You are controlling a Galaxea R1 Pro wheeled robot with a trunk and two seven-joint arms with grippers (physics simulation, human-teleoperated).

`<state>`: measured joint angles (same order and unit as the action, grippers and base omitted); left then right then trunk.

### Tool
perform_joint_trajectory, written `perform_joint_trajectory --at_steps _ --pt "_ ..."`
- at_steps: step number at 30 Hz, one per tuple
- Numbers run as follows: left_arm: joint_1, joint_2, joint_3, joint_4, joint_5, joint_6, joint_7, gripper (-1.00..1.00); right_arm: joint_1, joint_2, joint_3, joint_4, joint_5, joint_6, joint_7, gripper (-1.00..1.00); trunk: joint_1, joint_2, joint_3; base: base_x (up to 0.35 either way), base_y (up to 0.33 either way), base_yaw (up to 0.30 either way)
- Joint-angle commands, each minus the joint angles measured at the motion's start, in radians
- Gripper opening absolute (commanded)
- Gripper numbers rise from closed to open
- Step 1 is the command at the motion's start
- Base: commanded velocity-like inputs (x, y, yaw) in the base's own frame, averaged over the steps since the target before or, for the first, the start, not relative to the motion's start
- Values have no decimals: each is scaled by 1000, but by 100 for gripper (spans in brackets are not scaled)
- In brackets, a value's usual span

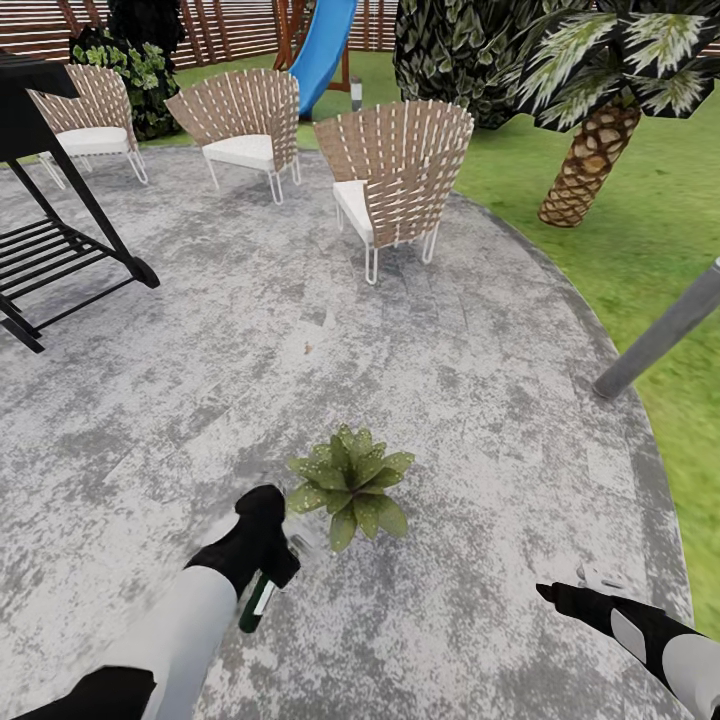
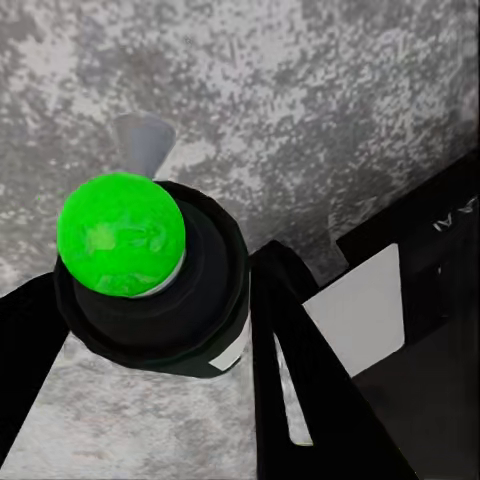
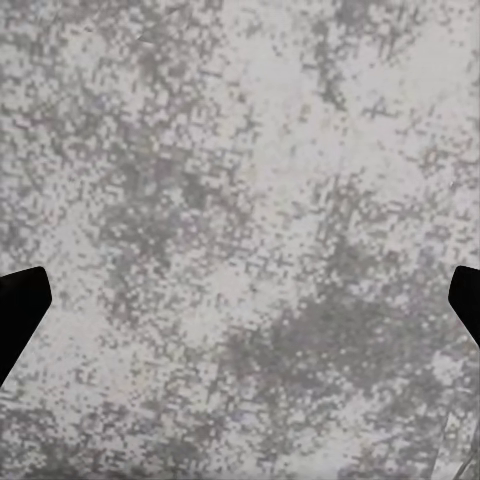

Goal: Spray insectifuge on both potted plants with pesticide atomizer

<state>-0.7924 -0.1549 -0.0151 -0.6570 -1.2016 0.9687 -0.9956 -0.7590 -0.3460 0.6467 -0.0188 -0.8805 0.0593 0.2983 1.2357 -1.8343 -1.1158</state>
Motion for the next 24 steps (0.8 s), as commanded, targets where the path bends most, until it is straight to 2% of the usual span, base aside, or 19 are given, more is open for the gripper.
perform_joint_trajectory --at_steps 1,4,11,13,15,18,21,23,24 --pt "14 0 -2 -1 20 -3 9 -100 0 -1 7 -1 -11 5 2 100 0 0 0 0 0 0" --pt "34 6 -1 -1 109 -38 35 -100 0 -1 7 -1 -11 5 2 100 0 0 0 0 0 0" --pt "39 11 -2 -2 200 -52 40 -100 0 -1 7 -1 -11 5 2 100 0 0 0 0 0 0" --pt "39 11 -1 -3 249 -53 40 -100 0 -1 7 -1 -11 5 2 100 0 0 0 0 0 0" --pt "39 12 -1 -3 279 -53 40 -100 0 -1 7 -1 -11 5 2 100 0 0 0 0 0 0" --pt "39 12 1 -6 302 -56 41 -100 0 -1 7 -1 -11 5 2 100 0 0 0 0 0 0" --pt "39 14 5 -7 308 -60 43 -100 0 -1 7 -1 -11 5 2 100 0 0 -2 0 0 92" --pt "39 14 24 -7 309 -61 43 -100 0 -1 7 -1 -11 5 2 100 0 0 -4 0 0 181" --pt "39 14 44 -8 309 -63 44 -100 0 -1 7 -1 -11 5 2 100 0 0 -5 0 0 193"
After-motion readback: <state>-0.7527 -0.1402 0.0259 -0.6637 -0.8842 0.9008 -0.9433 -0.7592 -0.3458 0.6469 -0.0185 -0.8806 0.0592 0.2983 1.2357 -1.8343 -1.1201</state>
